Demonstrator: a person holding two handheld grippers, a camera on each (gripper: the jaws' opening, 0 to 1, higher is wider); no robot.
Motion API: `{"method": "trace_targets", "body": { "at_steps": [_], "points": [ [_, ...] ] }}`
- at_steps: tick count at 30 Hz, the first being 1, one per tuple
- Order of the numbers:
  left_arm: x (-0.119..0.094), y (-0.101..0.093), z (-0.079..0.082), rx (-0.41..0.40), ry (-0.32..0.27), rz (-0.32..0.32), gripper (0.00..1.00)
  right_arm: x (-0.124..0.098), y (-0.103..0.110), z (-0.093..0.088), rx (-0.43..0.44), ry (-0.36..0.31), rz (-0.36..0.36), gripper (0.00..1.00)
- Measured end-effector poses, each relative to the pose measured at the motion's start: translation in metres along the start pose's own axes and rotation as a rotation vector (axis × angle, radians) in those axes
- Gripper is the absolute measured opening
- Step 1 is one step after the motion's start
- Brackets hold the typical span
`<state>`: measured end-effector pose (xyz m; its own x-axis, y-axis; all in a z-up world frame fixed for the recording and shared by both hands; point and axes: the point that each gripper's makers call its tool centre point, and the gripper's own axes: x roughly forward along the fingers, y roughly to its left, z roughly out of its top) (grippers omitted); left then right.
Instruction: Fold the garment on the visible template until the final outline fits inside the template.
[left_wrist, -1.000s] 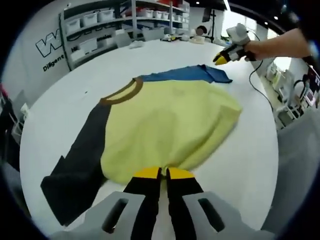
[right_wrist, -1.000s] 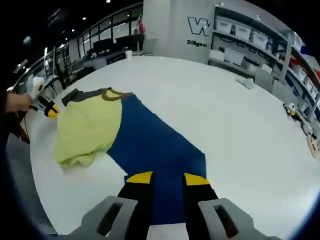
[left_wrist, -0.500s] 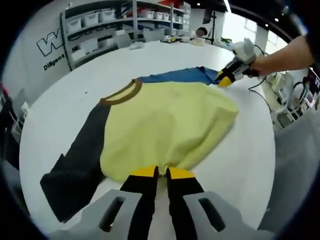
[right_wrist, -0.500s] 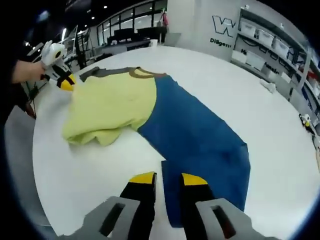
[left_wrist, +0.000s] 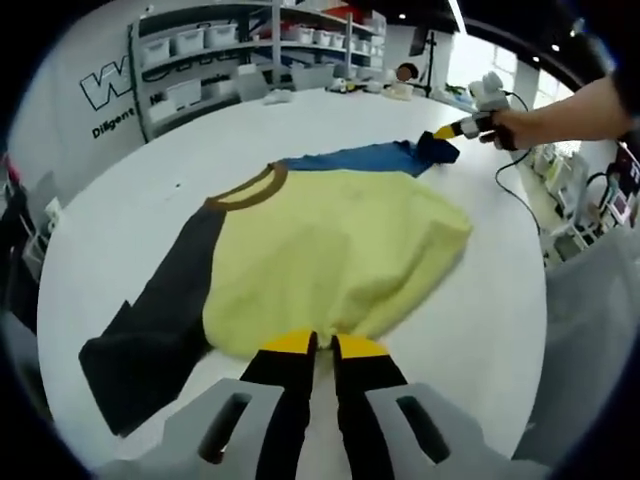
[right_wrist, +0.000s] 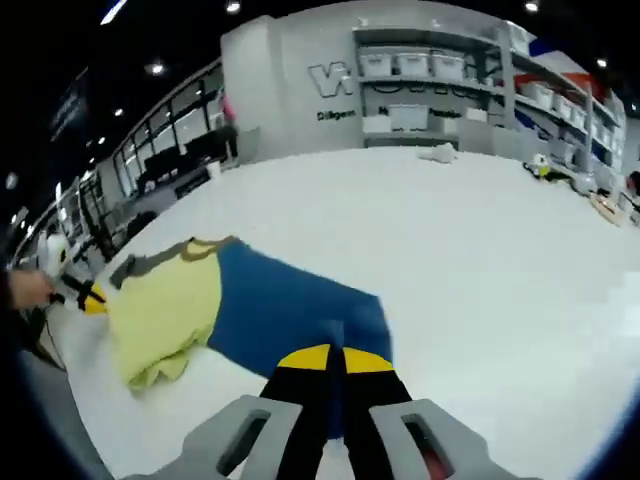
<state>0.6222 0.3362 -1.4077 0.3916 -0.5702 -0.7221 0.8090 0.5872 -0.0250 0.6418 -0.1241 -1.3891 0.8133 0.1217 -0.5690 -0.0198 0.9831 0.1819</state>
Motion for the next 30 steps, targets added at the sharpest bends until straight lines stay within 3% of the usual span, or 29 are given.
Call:
{"method": "trace_targets", "body": {
  "at_steps": [6,10,12,15,18,19,20,21,23,25,27,29,30],
  "points": [
    [-0.005,0.0,0.002,-0.01,-0.011,0.001,0.05,-0.015,-0.051,0.015,0.167,-0.047,-0.135,0.0],
    [-0.005,0.0,0.001,-0.011,-0.005,0.002,0.05,-0.02,-0.07,0.015,0.259,-0.057,-0.194,0.0],
    [-0.006,0.0,0.002,-0.01,-0.005,0.003,0.04,-0.022,-0.07,0.013,0.248,-0.051,-0.206,0.0],
    [-0.007,0.0,0.002,-0.008,0.0,0.004,0.04,-0.027,-0.079,-0.005,0.234,0.041,-0.24,0.0],
    [-0.009,0.002,0.001,-0.009,-0.001,0.009,0.04,-0.033,-0.09,-0.013,0.233,0.058,-0.284,0.0],
    [-0.01,0.003,0.001,-0.009,0.001,0.012,0.04,-0.042,-0.103,-0.009,0.201,0.033,-0.365,0.0],
    [-0.011,0.005,0.0,-0.012,0.002,0.016,0.04,-0.047,-0.11,-0.002,0.152,-0.008,-0.4,0.0],
    [-0.012,0.006,-0.001,-0.016,-0.001,0.021,0.05,-0.05,-0.11,-0.002,0.166,-0.015,-0.409,0.0],
    [-0.013,0.007,-0.002,-0.025,-0.003,0.025,0.05,-0.051,-0.103,-0.017,0.164,0.059,-0.388,0.07],
    [-0.013,0.008,-0.005,-0.031,-0.002,0.032,0.06,-0.052,-0.095,-0.013,0.123,0.032,-0.377,0.01],
    [-0.015,0.011,-0.007,-0.044,-0.005,0.045,0.09,-0.046,-0.074,-0.01,0.145,-0.002,-0.298,0.0],
    [-0.016,0.015,-0.011,-0.061,-0.003,0.067,0.14,-0.039,-0.047,-0.013,0.08,0.016,-0.224,0.03],
    [-0.017,0.016,-0.012,-0.074,-0.005,0.073,0.16,-0.036,-0.029,-0.01,0.09,-0.02,-0.175,0.04]
  ]
}}
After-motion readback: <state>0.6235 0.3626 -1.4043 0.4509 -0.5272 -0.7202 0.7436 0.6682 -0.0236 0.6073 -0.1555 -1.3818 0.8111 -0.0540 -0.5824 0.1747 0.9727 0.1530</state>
